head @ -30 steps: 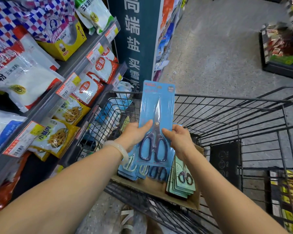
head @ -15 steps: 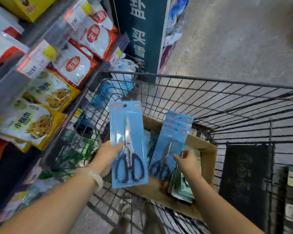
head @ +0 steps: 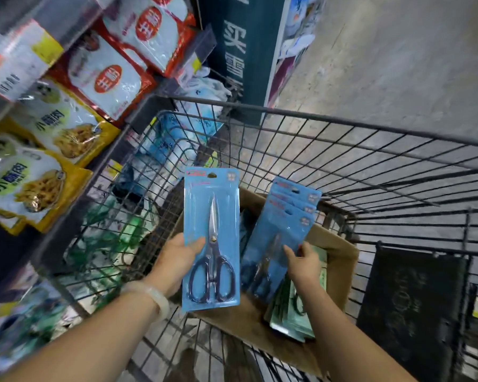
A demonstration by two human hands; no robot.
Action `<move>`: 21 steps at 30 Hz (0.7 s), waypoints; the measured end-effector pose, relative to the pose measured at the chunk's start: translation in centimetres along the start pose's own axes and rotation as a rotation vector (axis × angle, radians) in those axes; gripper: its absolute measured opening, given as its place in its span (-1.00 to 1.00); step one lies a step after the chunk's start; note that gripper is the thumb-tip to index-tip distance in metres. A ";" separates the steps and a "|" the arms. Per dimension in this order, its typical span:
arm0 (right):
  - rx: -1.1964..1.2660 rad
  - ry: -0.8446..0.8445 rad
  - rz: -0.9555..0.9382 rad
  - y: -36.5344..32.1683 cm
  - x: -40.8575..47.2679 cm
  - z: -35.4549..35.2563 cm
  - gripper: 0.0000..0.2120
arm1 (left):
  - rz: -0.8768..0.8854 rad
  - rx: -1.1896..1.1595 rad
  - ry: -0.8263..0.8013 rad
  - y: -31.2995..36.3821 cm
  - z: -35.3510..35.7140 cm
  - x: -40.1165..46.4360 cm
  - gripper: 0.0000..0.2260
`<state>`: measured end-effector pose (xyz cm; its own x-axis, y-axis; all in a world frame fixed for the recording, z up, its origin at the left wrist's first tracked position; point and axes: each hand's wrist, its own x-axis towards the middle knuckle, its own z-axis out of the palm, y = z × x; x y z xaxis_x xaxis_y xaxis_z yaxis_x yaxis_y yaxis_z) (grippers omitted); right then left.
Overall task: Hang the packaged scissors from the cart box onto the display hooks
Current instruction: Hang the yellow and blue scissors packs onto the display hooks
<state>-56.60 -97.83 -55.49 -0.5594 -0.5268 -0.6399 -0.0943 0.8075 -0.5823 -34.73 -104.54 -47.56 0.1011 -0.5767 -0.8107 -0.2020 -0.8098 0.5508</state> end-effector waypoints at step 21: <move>0.350 -0.543 -0.372 -23.9 -12.1 -3.9 -0.82 | 0.375 -0.104 0.190 7.4 -10.3 -11.3 -0.62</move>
<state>-50.77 -109.73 -31.86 -0.0473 -0.8791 -0.4743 0.1203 0.4663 -0.8764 -27.30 -105.12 -32.34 0.2192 -0.8346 -0.5054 -0.1605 -0.5417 0.8251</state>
